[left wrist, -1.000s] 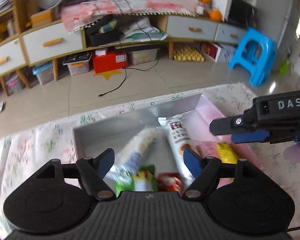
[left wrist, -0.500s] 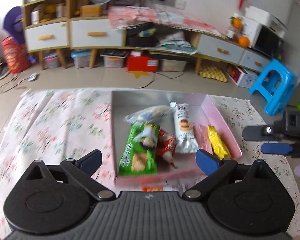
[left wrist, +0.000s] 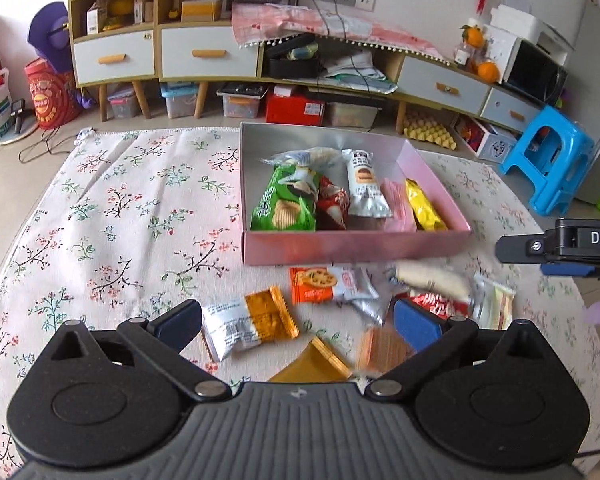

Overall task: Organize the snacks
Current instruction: 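Move both tools back over the remaining snack pile, then grasp the gold bar with the left tool while the right tool grasps the cream cake pack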

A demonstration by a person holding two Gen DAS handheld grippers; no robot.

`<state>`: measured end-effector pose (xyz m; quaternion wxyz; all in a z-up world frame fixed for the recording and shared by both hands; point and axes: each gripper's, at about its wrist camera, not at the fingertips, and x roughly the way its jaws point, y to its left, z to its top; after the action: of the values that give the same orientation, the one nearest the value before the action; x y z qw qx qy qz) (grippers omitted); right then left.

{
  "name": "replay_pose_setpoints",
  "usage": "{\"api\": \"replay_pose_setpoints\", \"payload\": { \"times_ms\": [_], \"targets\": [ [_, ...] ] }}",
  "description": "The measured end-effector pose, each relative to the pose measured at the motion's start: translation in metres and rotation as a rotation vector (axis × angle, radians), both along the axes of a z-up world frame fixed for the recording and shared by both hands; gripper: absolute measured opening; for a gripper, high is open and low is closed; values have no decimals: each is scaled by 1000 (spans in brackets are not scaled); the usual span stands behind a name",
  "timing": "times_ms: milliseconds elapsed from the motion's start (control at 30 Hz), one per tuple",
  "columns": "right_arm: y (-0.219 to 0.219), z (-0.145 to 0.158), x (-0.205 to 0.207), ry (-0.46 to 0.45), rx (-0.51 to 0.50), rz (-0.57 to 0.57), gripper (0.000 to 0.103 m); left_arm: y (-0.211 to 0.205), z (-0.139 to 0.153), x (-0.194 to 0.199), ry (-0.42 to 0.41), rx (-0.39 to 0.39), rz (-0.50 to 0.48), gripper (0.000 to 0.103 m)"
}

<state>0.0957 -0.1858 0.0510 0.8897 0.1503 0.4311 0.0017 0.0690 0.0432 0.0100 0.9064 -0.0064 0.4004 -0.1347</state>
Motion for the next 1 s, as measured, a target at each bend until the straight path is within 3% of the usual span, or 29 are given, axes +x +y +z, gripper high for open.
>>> {"api": "replay_pose_setpoints", "payload": {
  "times_ms": [233, 400, 567, 700, 867, 1000],
  "targets": [
    [-15, -19, -28, -100, -141, 22, 98, 3, -25, -22, -53, 74, -91, 102],
    [-29, -47, -39, -99, -243, 42, 98, 6, -48, -34, -48, 151, -151, 101],
    [-48, -66, -39, -81, -211, 22, 98, 8, -64, -43, -24, 230, -222, 90],
    [-49, -75, -33, -77, -183, 24, 98, 12, -64, -44, -19, 205, -233, 87],
    [-40, -84, -19, -63, -165, 36, 98, 18, -60, -40, 63, 121, -225, 77],
    [-34, -88, -11, -44, -153, 43, 98, 13, -58, -47, 83, 106, -270, 72]
  ]
}}
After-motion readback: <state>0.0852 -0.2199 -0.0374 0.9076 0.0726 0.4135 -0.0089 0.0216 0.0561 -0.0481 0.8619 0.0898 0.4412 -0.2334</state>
